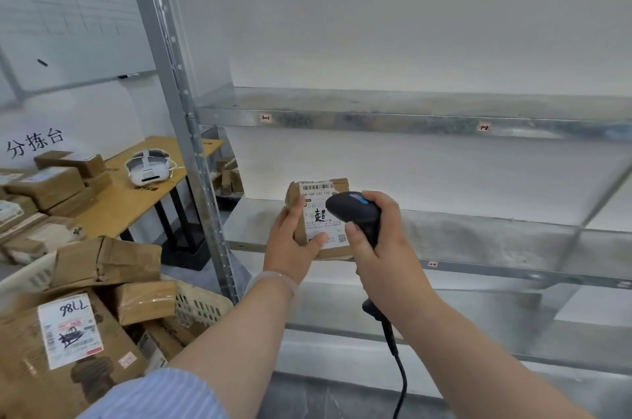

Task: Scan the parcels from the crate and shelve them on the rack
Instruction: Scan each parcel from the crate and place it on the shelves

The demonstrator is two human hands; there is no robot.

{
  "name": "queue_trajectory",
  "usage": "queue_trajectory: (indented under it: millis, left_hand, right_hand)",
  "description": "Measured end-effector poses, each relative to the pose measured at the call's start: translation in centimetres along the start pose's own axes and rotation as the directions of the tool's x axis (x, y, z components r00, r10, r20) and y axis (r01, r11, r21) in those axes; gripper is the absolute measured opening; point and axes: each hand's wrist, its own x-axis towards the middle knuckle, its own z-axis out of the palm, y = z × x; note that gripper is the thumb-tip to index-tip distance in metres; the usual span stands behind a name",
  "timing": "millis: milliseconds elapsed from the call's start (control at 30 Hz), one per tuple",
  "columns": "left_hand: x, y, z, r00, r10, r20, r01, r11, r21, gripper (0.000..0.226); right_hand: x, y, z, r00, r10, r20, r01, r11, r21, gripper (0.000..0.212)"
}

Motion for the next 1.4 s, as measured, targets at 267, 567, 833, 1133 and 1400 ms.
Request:
queue_trajectory:
  millis: [267,567,833,1133,1400]
  left_hand:
    - [0.4,0.8,-0.4,0.999,0.043,-0.013,-0.042,0.997,0.071,0.077]
    - [0.3,1.3,-0.6,0.999,0.051,0.007,-0.051,0.995,0.087,0.079]
    - [0.7,1.1,-0.4,1.000,0.028,0.000,-0.028,0.997,0.067,0.077]
    - [1.3,0.5,-0.4,0.997,-0.059,0.043,0.056,0.996,0.068,0.078]
    - [2.9,-2.8,-2.4,0.965,-0.260,0.031,0.260,0.965,0.001,0.080]
  right_hand:
    - [-0.1,-1.5,-0.3,0.999,-0.025,-0.024,0.025,1.000,-0.019,0.038]
    - [-0.3,-2.4,-0.1,0.998,-0.051,-0.022,0.050,0.998,-0.040,0.038]
    - [-0.1,-2.2,0.0,0.998,-0.053,-0.035,0.051,0.997,-0.059,0.037]
    - [0.6,-0.6,-0.1,0.996,-0.064,-0.054,0.064,0.998,-0.010,0.045]
    - [2.8,3.3,2.8,0.999,-0.008,0.033,0.008,1.000,-0.003,0.047]
